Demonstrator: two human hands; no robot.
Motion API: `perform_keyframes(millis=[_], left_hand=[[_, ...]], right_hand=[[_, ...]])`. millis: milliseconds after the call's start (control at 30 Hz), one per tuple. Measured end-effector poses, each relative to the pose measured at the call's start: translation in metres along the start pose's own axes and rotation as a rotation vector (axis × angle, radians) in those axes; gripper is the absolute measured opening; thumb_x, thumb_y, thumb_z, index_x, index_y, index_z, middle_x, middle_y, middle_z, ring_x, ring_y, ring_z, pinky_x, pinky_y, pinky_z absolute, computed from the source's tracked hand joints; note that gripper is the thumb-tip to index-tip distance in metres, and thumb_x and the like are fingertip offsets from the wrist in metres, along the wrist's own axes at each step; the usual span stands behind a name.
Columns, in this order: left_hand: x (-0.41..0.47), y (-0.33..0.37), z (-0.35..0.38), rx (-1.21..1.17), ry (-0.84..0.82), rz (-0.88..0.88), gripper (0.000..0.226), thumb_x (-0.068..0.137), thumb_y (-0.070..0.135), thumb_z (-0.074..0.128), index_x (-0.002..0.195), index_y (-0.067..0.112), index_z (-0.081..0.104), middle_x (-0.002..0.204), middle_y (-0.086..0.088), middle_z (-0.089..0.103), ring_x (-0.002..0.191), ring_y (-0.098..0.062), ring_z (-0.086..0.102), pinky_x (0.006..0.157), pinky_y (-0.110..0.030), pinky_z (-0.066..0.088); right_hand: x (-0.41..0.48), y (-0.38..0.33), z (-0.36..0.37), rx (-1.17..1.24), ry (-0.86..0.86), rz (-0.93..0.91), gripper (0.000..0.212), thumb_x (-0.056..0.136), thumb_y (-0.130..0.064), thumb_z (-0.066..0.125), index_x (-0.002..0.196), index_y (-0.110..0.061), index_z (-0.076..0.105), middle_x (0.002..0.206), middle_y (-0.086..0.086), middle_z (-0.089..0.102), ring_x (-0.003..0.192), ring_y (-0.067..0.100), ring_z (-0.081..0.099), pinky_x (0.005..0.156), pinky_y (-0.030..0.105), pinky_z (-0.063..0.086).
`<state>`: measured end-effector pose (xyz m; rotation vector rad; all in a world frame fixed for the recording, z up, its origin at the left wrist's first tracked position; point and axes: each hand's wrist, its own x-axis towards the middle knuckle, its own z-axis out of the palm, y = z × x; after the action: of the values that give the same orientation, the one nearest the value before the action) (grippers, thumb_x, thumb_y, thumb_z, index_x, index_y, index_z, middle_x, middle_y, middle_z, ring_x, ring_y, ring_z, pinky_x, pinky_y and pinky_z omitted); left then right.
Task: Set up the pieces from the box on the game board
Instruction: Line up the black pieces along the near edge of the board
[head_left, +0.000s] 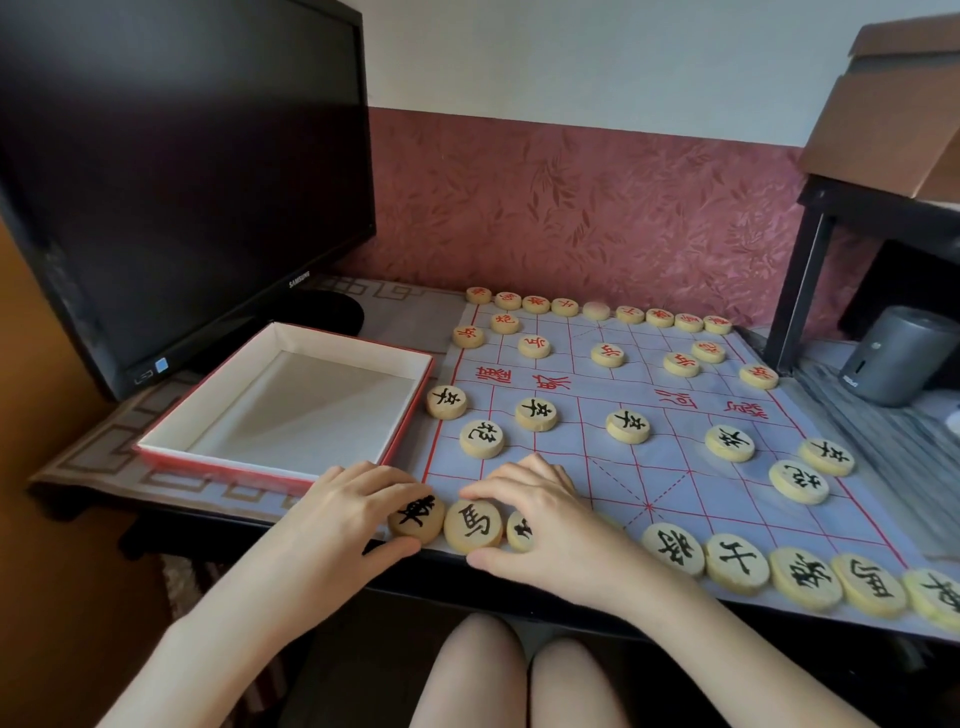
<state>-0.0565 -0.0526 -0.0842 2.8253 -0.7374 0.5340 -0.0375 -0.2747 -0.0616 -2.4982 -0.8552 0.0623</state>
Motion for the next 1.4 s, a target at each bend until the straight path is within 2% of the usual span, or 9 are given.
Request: perform_keyframes(millis=[167, 267, 400, 467, 633, 1033, 1100, 1233, 1400], left_hand=[[0.000, 0.001, 0.003, 0.035, 0.038, 0.030, 0.050, 0.059, 0.042, 0.081, 0.104, 0.028, 0.066, 0.096, 0.013, 0.066, 0.082, -0.005, 0.060, 0.068, -0.016, 0.041], [-0.001, 0.000, 0.006, 0.047, 0.082, 0.038, 0.045, 0.066, 0.044, 0.077, 0.105, 0.027, 0.064, 0.096, 0.012, 0.064, 0.086, -0.002, 0.049, 0.069, -0.017, 0.040], [-0.001, 0.001, 0.005, 0.043, 0.090, 0.020, 0.042, 0.076, 0.054, 0.047, 0.105, 0.028, 0.064, 0.094, 0.013, 0.062, 0.085, -0.001, 0.045, 0.069, -0.017, 0.043], [-0.001, 0.002, 0.004, 0.032, 0.087, 0.014, 0.045, 0.076, 0.055, 0.042, 0.105, 0.028, 0.064, 0.094, 0.013, 0.062, 0.084, -0.001, 0.046, 0.069, -0.017, 0.044], [-0.003, 0.001, 0.005, 0.023, 0.071, 0.010, 0.046, 0.067, 0.045, 0.074, 0.107, 0.026, 0.065, 0.097, 0.011, 0.062, 0.087, -0.002, 0.045, 0.071, -0.018, 0.042], [-0.003, 0.002, 0.006, 0.002, 0.044, 0.004, 0.047, 0.065, 0.042, 0.075, 0.107, 0.024, 0.065, 0.097, 0.009, 0.064, 0.086, -0.004, 0.048, 0.069, -0.020, 0.043], [-0.002, 0.001, 0.006, 0.011, 0.053, 0.005, 0.045, 0.070, 0.047, 0.069, 0.108, 0.023, 0.064, 0.097, 0.009, 0.064, 0.087, -0.005, 0.044, 0.068, -0.020, 0.045], [-0.001, 0.002, 0.003, 0.027, 0.068, -0.001, 0.053, 0.076, 0.055, 0.042, 0.113, 0.022, 0.060, 0.095, 0.011, 0.064, 0.087, -0.003, 0.043, 0.066, -0.020, 0.048], [0.000, 0.005, 0.002, 0.031, 0.086, -0.021, 0.058, 0.075, 0.057, 0.039, 0.115, 0.020, 0.059, 0.092, 0.011, 0.064, 0.086, -0.004, 0.042, 0.066, -0.021, 0.050]], right_hand=[[0.001, -0.005, 0.000, -0.029, 0.045, 0.012, 0.050, 0.076, -0.048, 0.068, 0.120, -0.029, 0.053, 0.109, -0.018, 0.043, 0.111, 0.005, 0.029, 0.097, 0.022, 0.029], [0.001, -0.006, 0.001, -0.041, 0.065, 0.019, 0.050, 0.075, -0.051, 0.068, 0.116, -0.028, 0.054, 0.108, -0.017, 0.044, 0.108, 0.006, 0.030, 0.095, 0.022, 0.029], [0.000, -0.006, 0.003, -0.053, 0.084, 0.008, 0.047, 0.075, -0.052, 0.067, 0.113, -0.027, 0.054, 0.106, -0.018, 0.045, 0.104, 0.004, 0.029, 0.093, 0.020, 0.027], [0.001, -0.005, 0.004, -0.063, 0.092, 0.006, 0.048, 0.075, -0.053, 0.066, 0.113, -0.026, 0.054, 0.104, -0.020, 0.043, 0.104, 0.004, 0.028, 0.093, 0.020, 0.026], [0.002, -0.002, 0.008, -0.082, 0.109, 0.002, 0.049, 0.075, -0.057, 0.065, 0.112, -0.026, 0.053, 0.103, -0.021, 0.041, 0.106, 0.005, 0.031, 0.095, 0.021, 0.024], [0.001, -0.001, 0.010, -0.079, 0.132, -0.001, 0.050, 0.075, -0.058, 0.064, 0.112, -0.026, 0.053, 0.107, -0.018, 0.045, 0.101, 0.001, 0.028, 0.091, 0.022, 0.025], [0.002, -0.001, 0.011, -0.079, 0.147, -0.001, 0.050, 0.073, -0.059, 0.065, 0.108, -0.025, 0.055, 0.105, -0.017, 0.047, 0.099, 0.002, 0.030, 0.091, 0.023, 0.025], [0.003, 0.001, 0.013, -0.096, 0.160, -0.007, 0.055, 0.068, -0.067, 0.056, 0.102, -0.024, 0.055, 0.101, -0.015, 0.049, 0.099, 0.007, 0.036, 0.090, 0.023, 0.024], [0.002, 0.000, 0.011, -0.098, 0.137, -0.008, 0.054, 0.072, -0.063, 0.060, 0.108, -0.024, 0.053, 0.104, -0.016, 0.046, 0.103, 0.007, 0.037, 0.093, 0.023, 0.024]])
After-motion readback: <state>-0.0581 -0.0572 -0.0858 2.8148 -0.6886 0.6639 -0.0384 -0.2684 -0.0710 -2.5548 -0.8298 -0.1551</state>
